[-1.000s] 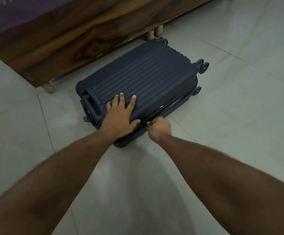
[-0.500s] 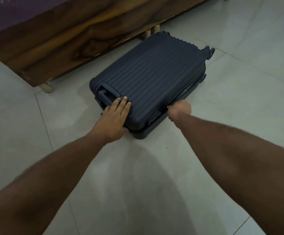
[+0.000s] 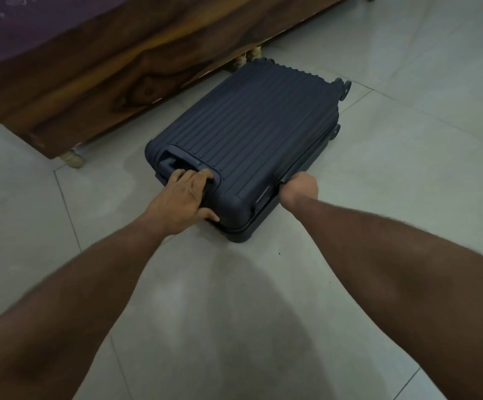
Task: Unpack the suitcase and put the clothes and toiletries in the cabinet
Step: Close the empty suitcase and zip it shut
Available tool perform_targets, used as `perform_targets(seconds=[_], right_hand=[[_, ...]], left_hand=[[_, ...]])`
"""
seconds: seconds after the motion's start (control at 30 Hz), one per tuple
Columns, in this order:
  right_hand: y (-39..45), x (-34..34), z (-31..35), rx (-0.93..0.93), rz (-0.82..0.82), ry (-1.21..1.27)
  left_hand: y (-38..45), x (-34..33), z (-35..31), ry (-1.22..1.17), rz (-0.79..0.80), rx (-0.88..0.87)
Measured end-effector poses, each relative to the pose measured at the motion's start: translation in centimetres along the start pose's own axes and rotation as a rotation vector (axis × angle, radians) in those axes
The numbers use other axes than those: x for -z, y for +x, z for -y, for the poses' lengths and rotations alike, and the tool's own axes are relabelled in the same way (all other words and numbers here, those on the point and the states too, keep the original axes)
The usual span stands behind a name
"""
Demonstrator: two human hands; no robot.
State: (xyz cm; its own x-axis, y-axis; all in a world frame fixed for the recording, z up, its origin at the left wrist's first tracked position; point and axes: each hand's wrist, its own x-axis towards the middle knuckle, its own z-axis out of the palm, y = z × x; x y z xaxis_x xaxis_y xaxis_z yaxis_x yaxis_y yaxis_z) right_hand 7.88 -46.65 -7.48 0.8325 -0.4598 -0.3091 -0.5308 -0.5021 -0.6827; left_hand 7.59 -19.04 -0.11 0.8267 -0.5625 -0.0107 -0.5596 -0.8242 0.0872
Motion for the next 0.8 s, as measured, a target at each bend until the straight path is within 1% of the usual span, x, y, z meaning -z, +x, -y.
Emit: perform_targets(seconds=[0.1, 0.2, 0.37, 0.43, 0.53, 0.63, 0.73, 0.8], right_hand=[[-0.4, -0.4, -0.9, 0.032, -0.018, 0.010], [-1.1, -1.0, -1.5, 0.074, 0.027, -0.008], [-3.5, -1.8, -2.2, 0.184, 0.168, -0.076], [-4.4, -2.5, -2.1, 0.204, 0.198, -0.079], [-4.1, -3.3, -2.0, 0.141, 0.162, -0.007], [-3.0, -3.0, -2.3, 0.079, 0.117, 0.083], [-1.4, -2.3, -2.7, 0.067, 0.088, 0.110], [-0.4, -1.7, -2.2, 0.043, 0.115, 0.154]], left_hand=[[0.1, 0.8, -0.4, -0.047, -0.040, -0.014], [0.1, 0.3, -0.5, -0.028, -0.008, -0.001], [0.3, -1.0, 0.7, 0.103, 0.023, -0.045], [0.4, -1.1, 1.2, 0.159, 0.049, -0.051], [0.4, -1.2, 1.5, 0.234, 0.066, -0.067], [0.5, -1.5, 0.2, 0.308, 0.060, -0.059], [0.8, -1.7, -2.1, 0.343, 0.043, 0.000], [1.1, -1.6, -3.1, 0.352, 0.024, 0.033]])
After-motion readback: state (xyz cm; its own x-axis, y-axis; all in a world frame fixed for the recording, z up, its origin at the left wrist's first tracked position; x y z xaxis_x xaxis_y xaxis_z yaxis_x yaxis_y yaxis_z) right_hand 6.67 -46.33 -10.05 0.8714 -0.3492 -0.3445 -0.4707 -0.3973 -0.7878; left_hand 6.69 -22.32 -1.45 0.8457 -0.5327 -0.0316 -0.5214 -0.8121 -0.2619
